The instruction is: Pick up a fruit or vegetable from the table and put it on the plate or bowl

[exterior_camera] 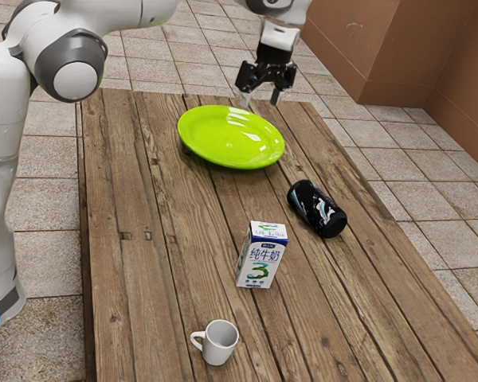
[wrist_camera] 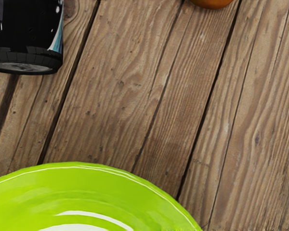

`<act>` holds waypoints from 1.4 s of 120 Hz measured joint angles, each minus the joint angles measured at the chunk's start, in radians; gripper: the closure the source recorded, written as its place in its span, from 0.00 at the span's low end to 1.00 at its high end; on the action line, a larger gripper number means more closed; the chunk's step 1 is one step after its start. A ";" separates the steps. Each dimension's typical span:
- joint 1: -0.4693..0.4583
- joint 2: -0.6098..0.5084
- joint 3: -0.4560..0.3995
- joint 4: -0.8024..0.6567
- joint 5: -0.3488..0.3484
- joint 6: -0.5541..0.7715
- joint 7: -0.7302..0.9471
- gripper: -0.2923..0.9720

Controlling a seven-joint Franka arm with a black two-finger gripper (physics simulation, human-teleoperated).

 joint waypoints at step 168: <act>0.138 0.068 0.006 0.146 -0.114 -0.241 -0.584 0.23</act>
